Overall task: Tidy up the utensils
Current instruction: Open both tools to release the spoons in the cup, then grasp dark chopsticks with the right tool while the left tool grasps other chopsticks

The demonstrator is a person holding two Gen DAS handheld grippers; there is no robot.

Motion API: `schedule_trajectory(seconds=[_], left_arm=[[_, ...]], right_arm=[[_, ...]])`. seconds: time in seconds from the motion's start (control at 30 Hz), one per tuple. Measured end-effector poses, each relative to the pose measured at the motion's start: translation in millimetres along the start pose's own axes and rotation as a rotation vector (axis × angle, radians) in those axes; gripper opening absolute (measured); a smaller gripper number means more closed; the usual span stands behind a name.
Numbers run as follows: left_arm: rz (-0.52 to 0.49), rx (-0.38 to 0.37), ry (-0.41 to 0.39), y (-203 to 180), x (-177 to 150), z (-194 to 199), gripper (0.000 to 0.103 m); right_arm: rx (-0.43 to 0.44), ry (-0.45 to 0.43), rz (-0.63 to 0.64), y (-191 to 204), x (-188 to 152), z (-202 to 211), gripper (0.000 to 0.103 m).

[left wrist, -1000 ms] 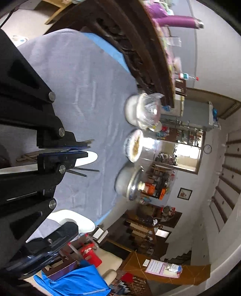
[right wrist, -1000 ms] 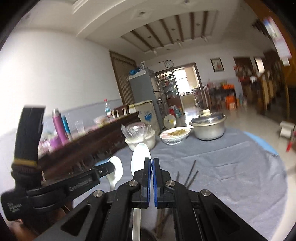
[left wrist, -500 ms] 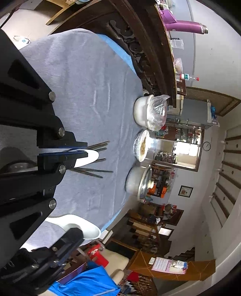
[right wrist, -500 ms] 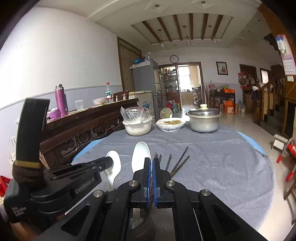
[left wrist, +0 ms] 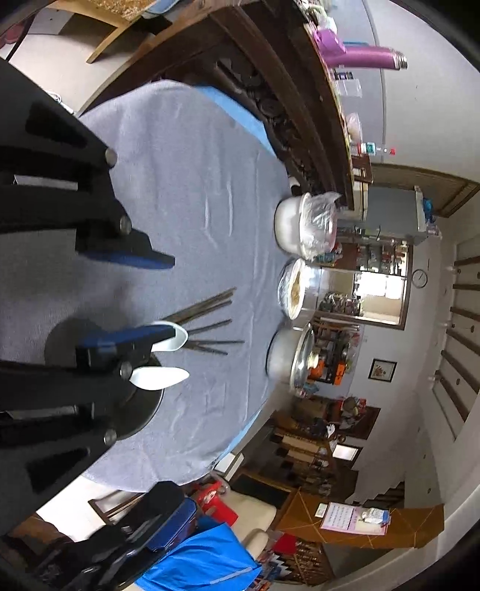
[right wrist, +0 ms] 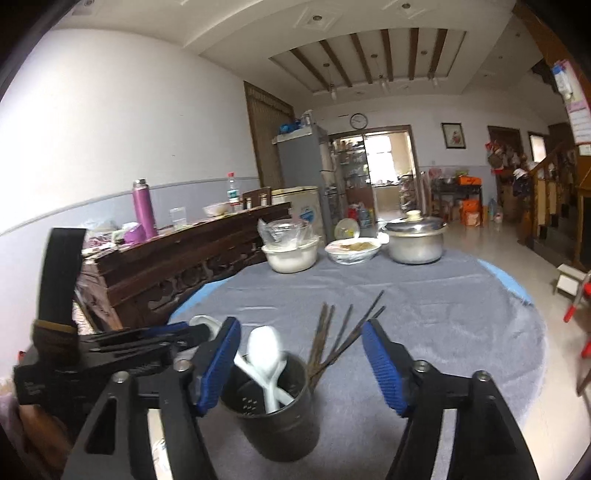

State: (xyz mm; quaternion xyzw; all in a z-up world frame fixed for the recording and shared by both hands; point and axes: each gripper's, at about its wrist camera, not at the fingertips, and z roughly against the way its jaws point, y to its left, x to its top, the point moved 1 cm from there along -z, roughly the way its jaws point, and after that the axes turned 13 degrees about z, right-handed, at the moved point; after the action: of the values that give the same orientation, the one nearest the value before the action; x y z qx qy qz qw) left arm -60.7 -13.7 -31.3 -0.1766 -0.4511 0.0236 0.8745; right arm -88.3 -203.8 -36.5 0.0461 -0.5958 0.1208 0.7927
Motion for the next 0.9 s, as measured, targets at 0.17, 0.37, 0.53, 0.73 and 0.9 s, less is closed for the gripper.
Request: schedule_trajectory(seconds=[0.17, 0.37, 0.53, 0.73, 0.9], left_arm=[[0.014, 0.017, -0.032, 10.1, 10.8, 13.0, 0.046], [-0.008, 0.037, -0.063, 12.0, 16.2, 24.2, 0.058], [-0.020, 0.051, -0.053, 10.3, 18.6, 22.6, 0.060], [-0.031, 0.128, -0.033, 12.3, 20.2, 17.4, 0.064], [-0.025, 0.176, -0.013, 19.4, 22.6, 11.9, 0.065]], right_arm=[[-0.017, 0.021, -0.121, -25.6, -0.6, -5.2, 0.049], [-0.049, 0.046, -0.173, -41.5, -3.0, -7.5, 0.049], [-0.049, 0.070, -0.193, -43.5, -3.9, -10.8, 0.049], [-0.057, 0.103, -0.221, -46.8, -7.1, -14.9, 0.049], [-0.053, 0.123, -0.256, -52.0, -10.8, -15.5, 0.049]])
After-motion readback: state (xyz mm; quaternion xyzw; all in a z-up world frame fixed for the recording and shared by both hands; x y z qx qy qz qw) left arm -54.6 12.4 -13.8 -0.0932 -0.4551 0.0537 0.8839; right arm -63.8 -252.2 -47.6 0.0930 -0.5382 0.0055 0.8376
